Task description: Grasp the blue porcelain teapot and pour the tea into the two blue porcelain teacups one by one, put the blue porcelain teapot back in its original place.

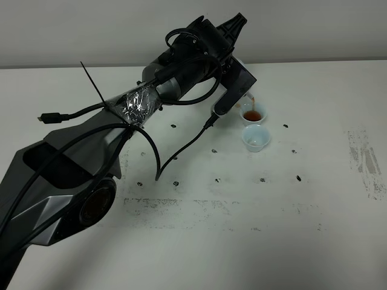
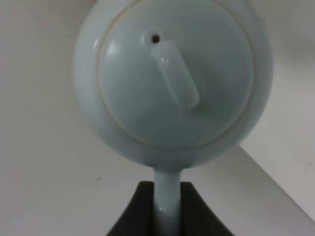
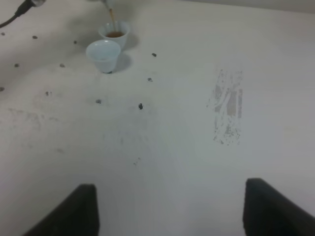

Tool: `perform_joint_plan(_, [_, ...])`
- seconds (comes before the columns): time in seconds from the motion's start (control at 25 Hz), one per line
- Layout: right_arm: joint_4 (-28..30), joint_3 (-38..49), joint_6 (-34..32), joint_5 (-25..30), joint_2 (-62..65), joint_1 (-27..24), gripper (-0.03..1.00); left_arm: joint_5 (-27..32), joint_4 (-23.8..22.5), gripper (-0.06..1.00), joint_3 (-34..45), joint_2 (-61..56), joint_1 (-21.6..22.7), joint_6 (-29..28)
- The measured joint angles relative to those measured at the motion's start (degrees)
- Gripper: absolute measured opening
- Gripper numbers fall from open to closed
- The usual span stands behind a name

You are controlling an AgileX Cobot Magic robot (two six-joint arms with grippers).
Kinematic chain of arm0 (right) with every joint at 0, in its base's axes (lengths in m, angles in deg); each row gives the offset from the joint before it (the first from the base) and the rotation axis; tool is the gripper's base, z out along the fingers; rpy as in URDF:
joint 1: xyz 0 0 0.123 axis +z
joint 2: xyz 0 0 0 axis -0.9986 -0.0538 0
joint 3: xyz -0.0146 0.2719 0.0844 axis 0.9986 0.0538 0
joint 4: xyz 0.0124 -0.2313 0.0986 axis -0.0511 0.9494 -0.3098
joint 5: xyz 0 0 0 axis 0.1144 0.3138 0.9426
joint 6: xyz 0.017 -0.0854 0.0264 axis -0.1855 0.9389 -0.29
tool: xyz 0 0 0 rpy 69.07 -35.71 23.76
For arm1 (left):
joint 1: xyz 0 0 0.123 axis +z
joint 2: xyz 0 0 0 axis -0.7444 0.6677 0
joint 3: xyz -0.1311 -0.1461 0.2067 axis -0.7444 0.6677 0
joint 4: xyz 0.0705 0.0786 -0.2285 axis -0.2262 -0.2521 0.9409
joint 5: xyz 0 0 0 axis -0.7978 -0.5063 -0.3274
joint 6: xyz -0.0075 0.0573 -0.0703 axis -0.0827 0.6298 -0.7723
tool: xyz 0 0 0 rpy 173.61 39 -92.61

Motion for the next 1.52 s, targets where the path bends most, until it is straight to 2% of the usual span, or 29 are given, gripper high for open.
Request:
perform_joint_plan(1.0, [0.00,0.00,0.00,0.00,0.00,0.00,0.59,-0.48,-0.42,0.06,0.00,0.00,0.00,0.87])
perform_joint_plan(1.24, [0.00,0.00,0.00,0.00,0.00,0.00,0.59,-0.48,0.11,0.06,0.00,0.00,0.08,-4.87])
perform_joint_plan(1.52, [0.00,0.00,0.00,0.00,0.00,0.00,0.59,1.23,5.53,0.06,0.00,0.00,1.07,-10.67])
